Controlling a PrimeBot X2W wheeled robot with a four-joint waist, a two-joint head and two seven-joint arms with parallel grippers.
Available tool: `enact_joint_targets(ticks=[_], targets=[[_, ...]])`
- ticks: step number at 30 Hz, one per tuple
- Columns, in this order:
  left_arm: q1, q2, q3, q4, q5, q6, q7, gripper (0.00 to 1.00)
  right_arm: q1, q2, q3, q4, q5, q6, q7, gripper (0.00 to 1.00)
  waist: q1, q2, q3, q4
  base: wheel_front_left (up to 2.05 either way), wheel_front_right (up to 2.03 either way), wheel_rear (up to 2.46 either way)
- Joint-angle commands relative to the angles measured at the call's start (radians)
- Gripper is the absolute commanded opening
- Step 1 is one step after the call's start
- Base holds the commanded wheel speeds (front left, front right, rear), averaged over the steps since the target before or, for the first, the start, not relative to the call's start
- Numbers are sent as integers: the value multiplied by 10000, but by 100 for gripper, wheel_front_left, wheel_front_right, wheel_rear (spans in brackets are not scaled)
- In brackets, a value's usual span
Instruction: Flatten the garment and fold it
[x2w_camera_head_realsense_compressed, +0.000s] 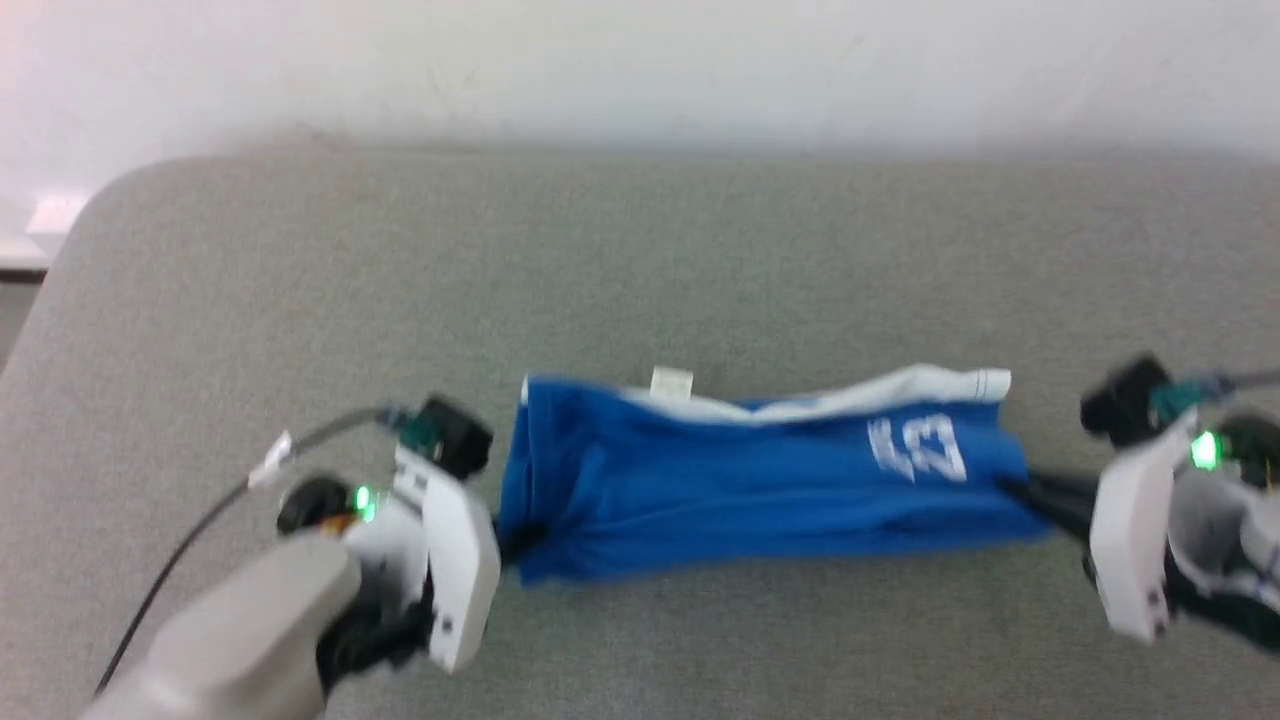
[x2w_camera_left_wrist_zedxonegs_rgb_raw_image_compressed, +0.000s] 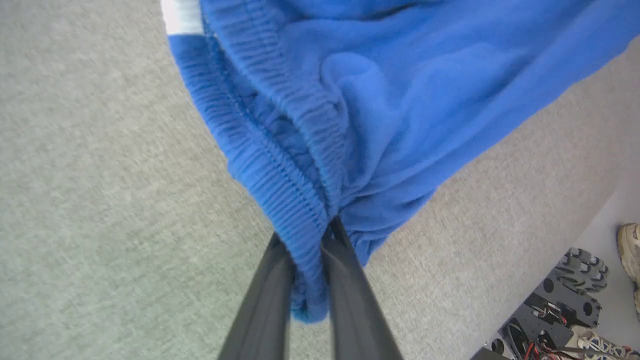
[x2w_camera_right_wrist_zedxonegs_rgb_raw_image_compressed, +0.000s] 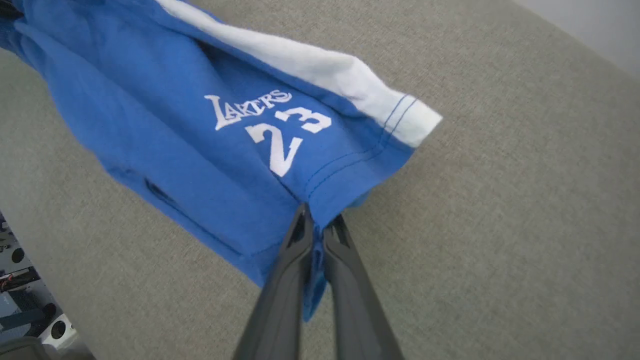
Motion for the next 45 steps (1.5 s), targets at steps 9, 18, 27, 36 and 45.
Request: enact_joint_targets(ticks=[9,18,27,36,45], targets=[[1803,-24,-433,-117,-31,779,-701,0,2166,86,-45,217,226,-23,-68,0,3,0,-375,-458,0,0,0],[2194,-85,-12,-247,659,1548,-2762,100,2284,170,-822,372,-230,-23,-452,100,3,0,-983,-455,0,0,0],[2498,277,1509,-1583,2259,4344,-5961,100,1714,-973,-2118,-808,-760,-23,1013,100,3,0,-1217,-193,0,0,0],[3614,-660,4253,-3599,5220,6531,-6199,100,1945,-646,-2842,-402,-317,-23,3293,100,3,0,-839,263,0,0,0],[5575,-2183,6386,-4529,7155,6195,-6201,100,2955,976,-3264,1377,-321,-23,3435,100,3,0,-426,698,0,0,0]])
